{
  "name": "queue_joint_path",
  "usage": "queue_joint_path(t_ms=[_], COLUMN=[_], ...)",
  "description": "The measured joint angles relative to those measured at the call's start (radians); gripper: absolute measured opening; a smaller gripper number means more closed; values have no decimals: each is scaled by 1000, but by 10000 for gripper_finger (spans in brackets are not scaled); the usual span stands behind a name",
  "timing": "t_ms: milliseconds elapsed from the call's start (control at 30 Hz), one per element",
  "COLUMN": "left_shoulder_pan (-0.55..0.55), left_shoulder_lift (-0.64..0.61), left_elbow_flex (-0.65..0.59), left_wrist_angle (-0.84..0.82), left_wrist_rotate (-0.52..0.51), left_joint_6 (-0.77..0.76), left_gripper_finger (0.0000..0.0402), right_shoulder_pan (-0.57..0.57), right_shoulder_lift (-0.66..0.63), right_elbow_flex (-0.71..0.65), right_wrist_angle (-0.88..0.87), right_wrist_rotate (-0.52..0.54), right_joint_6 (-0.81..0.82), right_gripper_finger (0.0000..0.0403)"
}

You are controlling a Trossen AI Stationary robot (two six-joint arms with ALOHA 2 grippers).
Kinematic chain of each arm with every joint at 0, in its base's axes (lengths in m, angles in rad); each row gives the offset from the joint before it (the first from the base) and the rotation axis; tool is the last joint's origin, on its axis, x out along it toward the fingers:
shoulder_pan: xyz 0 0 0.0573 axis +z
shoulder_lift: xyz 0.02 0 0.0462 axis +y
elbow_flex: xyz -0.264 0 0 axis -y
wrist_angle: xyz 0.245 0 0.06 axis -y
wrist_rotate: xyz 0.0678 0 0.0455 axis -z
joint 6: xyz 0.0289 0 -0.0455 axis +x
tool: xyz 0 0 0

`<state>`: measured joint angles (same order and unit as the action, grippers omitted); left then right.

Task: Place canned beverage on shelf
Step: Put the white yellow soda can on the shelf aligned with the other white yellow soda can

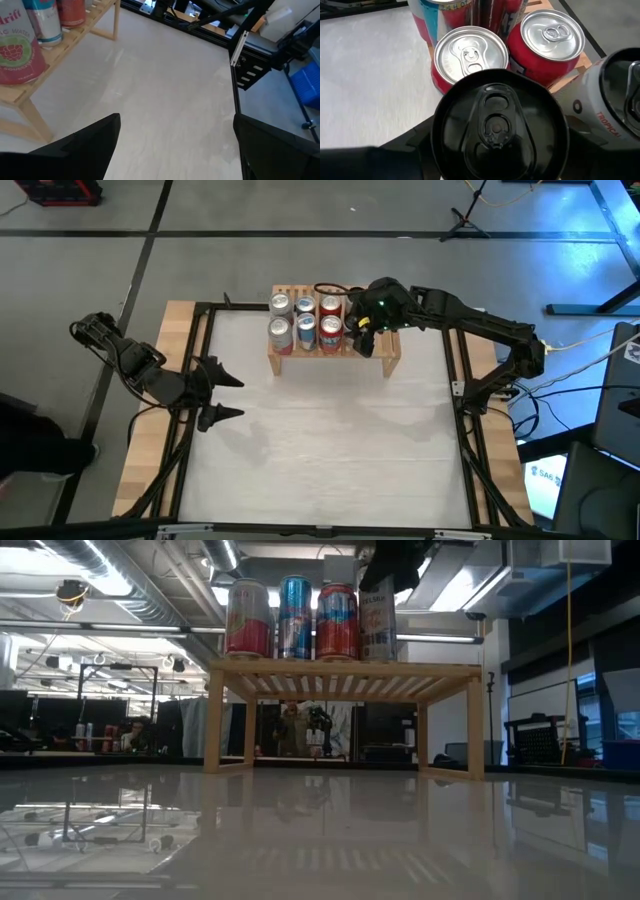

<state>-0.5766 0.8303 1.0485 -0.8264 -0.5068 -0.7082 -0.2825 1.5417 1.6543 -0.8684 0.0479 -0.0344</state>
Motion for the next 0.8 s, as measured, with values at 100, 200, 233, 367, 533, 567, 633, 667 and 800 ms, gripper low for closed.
queue_joint_path(t_ms=[100,200,233,367,533,567,633,667,800], left_shoulder_pan=[0,0,0,0,0,0,0,0,0], left_shoulder_lift=[0,0,0,0,1,1,1,1,1], left_elbow_flex=[0,0,0,0,0,0,0,0,0], left_wrist_angle=[10,15,15,14,14,14,14,14,14], left_wrist_rotate=[0,0,0,0,3,3,3,3,4], left_joint_6=[0,0,0,-16,-22,-22,-22,-22,-22], left_gripper_finger=[384,384,384,384,384,384,384,384,384], right_shoulder_pan=[0,0,0,-2,-15,-14,-14,-14,-14], right_shoulder_lift=[0,0,0,0,-2,-2,-2,-2,-1], right_elbow_flex=[0,3,6,25,48,48,48,48,48], right_wrist_angle=[0,-2,-5,-5,-25,-27,-42,-50,-51], right_wrist_rotate=[0,0,0,2,11,8,-7,-8,0], right_joint_6=[1,2,2,3,14,14,27,29,27], right_gripper_finger=[282,282,282,282,282,282,282,282,282])
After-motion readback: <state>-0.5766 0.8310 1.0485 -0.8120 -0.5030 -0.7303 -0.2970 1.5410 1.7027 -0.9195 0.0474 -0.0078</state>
